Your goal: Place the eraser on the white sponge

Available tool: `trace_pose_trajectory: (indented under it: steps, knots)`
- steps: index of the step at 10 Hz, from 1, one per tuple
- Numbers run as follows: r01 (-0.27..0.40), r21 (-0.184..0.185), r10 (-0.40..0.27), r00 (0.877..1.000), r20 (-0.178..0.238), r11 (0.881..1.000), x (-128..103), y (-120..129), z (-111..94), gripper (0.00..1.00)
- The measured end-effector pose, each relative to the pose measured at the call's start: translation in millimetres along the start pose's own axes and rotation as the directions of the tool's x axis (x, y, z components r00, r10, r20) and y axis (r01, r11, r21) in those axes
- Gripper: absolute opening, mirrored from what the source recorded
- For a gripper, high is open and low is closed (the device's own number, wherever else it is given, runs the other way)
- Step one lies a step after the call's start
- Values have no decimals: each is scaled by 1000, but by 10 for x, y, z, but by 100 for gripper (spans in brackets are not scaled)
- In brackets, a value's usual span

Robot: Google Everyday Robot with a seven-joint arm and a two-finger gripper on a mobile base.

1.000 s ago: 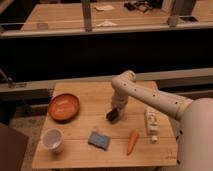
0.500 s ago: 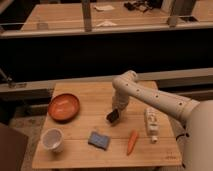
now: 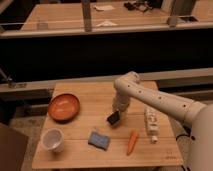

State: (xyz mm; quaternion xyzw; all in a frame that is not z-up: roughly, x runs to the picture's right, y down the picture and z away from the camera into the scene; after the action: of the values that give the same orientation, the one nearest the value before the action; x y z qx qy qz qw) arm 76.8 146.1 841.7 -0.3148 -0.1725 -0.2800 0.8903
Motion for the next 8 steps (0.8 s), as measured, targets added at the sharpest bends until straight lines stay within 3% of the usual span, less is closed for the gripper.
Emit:
trace_pose_trajectory:
  steps: [8]
  knots:
    - [5,-3,-5,1000,20,1000,-207,93,-61,11]
